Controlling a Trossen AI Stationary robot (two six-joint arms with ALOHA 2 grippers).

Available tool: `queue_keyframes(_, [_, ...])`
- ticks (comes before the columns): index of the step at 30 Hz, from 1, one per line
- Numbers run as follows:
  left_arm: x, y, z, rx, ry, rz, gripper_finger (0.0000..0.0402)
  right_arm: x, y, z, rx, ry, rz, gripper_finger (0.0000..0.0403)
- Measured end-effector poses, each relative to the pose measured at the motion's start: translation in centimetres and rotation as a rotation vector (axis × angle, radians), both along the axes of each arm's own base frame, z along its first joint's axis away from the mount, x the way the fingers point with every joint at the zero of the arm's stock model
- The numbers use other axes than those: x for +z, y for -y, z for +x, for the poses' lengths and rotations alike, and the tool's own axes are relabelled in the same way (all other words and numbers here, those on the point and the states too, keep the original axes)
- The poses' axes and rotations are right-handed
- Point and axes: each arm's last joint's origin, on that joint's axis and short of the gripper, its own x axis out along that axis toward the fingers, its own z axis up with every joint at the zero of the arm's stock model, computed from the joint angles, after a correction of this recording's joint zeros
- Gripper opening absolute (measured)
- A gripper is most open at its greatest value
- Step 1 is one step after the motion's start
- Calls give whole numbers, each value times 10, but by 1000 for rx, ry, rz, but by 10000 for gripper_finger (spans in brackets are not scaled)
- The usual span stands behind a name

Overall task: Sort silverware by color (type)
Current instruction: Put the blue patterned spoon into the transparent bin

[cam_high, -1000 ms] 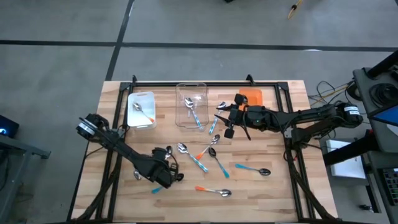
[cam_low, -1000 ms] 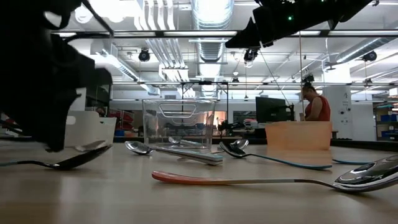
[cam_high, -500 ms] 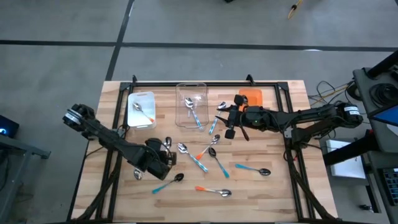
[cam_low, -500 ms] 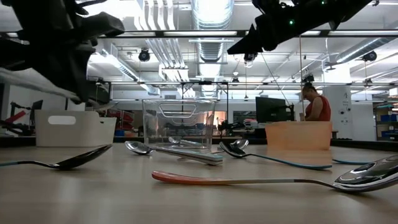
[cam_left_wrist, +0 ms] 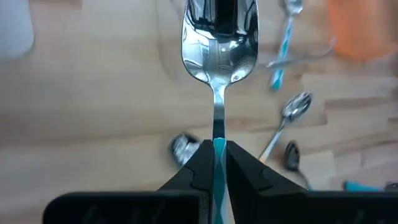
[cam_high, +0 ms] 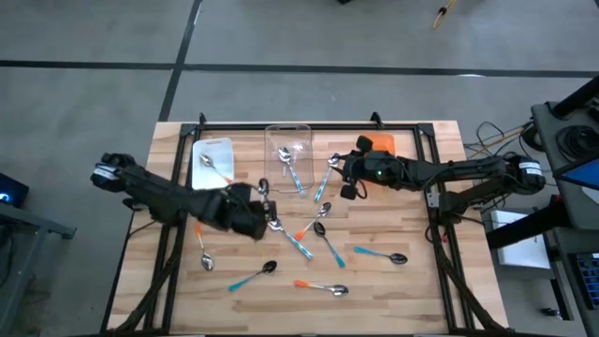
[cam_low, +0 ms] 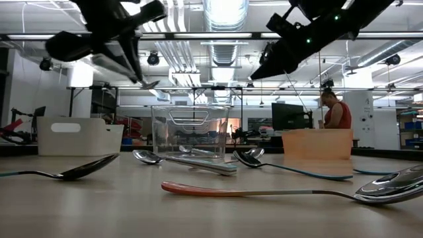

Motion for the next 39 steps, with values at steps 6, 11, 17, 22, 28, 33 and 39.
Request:
queue_keyframes(6, [13, -44, 12, 48, -22, 50, 9, -7, 1, -5, -7, -88, 14, 128])
queue_keyframes(11, [28, -84, 18, 153, 15, 64, 9, -9, 1, -9, -7, -130, 21, 128])
queue_keyframes(17, [48, -130, 16, 252, 44, 99, 10, -8, 0, -10, -7, -138, 22, 128])
queue_keyframes(22, [53, -164, 17, 295, 32, 137, 10, -10, 0, -13, -6, -170, 28, 128])
queue_keyframes(28, [48, -190, 41, 178, 64, 176, 11, -13, -1, -16, -7, -211, 36, 128])
queue_keyframes(33, [40, -200, 62, 141, 4, 174, 11, -13, -1, -16, -7, -211, 37, 128])
queue_keyframes(39, [29, -207, 80, 165, -44, 154, 11, -13, -1, -16, -8, -212, 38, 128])
